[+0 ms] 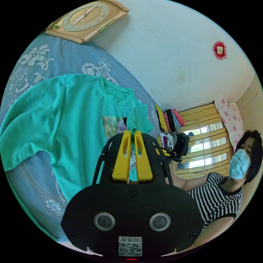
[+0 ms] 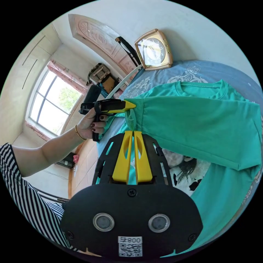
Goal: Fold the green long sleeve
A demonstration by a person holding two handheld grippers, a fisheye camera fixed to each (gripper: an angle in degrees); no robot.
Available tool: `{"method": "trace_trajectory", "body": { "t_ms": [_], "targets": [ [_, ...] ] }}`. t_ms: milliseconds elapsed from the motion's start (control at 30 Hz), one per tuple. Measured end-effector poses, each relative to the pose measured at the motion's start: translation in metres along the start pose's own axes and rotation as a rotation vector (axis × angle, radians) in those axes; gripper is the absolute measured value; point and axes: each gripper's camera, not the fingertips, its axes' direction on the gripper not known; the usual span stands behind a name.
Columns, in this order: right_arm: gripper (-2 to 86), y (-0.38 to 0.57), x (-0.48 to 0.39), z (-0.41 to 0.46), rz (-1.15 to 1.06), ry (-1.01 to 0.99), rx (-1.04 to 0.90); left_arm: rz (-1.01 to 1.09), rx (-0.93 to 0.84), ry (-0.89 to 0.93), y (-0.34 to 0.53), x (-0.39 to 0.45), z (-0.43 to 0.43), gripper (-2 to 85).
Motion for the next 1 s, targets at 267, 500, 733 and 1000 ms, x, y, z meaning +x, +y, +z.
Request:
{"method": "trace_trajectory", "body": {
  "t_ms": [267, 500, 733, 1000],
  "targets": [
    [0.7, -0.021, -0.004, 0.055, -0.002, -0.003, -0.046, 0.027, -0.058, -0.114, -0.033, -0.041, -0.025, 2.2],
    [0.8, -0.023, -0.003, 0.088, -0.011, -0.036, -0.083, -0.016, -0.069, -0.188, -0.031, -0.082, -0.042, 2.4],
    [1.2, -0.034, 0.005, 0.125, 0.013, -0.017, -0.170, -0.103, 0.014, -0.231, -0.026, -0.123, -0.041, 2.7],
    [3.5, -0.012, 0.025, 0.080, 0.012, -0.159, -0.117, -0.057, 0.238, -0.343, -0.006, -0.108, -0.042, 4.0]
  ]
}}
